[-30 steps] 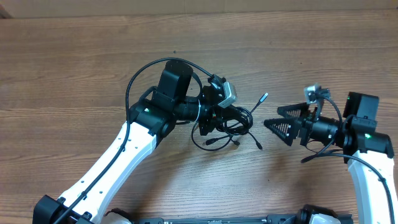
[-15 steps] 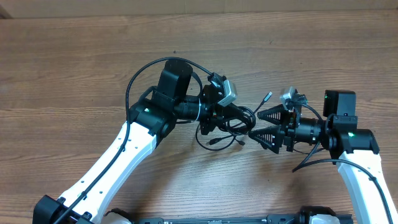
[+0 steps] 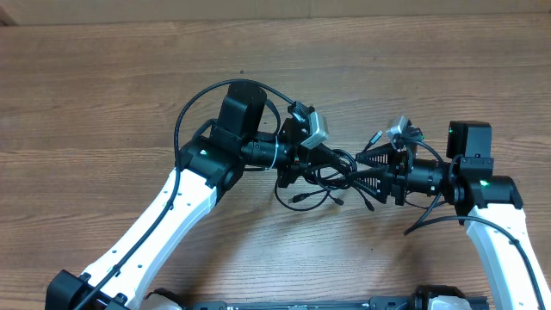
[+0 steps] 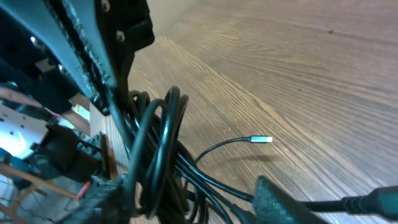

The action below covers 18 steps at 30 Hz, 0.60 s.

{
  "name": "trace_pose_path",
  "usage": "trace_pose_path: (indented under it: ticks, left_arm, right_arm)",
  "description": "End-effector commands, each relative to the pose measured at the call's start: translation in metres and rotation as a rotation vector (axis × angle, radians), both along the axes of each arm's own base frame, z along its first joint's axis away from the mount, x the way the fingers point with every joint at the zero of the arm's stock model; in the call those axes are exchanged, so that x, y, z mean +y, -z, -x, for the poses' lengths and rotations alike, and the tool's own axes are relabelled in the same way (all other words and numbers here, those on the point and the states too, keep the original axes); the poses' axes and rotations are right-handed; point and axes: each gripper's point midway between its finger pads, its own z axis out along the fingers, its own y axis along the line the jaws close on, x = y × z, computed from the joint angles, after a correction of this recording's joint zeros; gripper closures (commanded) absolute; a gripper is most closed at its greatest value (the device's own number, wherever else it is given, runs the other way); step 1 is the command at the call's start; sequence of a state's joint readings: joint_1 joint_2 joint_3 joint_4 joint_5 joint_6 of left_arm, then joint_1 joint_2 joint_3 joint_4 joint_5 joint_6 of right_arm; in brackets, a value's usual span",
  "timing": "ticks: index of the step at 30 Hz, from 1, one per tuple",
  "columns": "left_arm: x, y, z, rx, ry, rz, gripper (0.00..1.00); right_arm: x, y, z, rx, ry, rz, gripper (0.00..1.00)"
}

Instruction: Untangle cables

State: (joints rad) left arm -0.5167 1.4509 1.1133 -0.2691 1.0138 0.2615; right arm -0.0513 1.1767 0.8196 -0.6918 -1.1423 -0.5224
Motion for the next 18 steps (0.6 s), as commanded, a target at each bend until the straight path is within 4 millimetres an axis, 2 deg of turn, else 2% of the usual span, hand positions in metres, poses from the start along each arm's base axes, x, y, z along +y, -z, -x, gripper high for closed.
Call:
trace_pose_path:
  ticks: [1,8,10,11,15,18]
  left_arm:
    - [-0.0047,-0.0196,0.0123,-0.029,0.045,0.041,0.96]
    - [-0.0063,-0.0188,0.0129,-0.032,0.043,0.036,0.96]
    - [-0.0063,-0.0188,0.0129,-0.032,0.043,0.036,0.96]
    - [-0.0062,-0.0186,0.0125,-0.032,0.041,0.035,0.96]
    - [-0.0056,-0.0154,0.0079,-0.038,0.014,0.017,0.96]
    - [-0.0055,-0.0146,0.0069,-0.038,0.008,0.013,0.96]
  right_arm:
    - [0.0036,-0.0065,-0.0002,-0.014,-0.024,-0.024,0.49]
    - [0.0054,-0.0101,0.0023,-0.015,-0.039,-0.047,0.70]
    - [0.0058,-0.0112,0.0027,-0.017,-0.043,-0.053,0.80]
    - [0.0058,-0.0112,0.0026,-0.018,-0.043,-0.052,0.89]
    - [0.0058,-0.0112,0.0027,-0.017,-0.043,-0.053,0.96]
    - [0.0058,-0.0112,0.0027,-0.017,-0.043,-0.053,0.96]
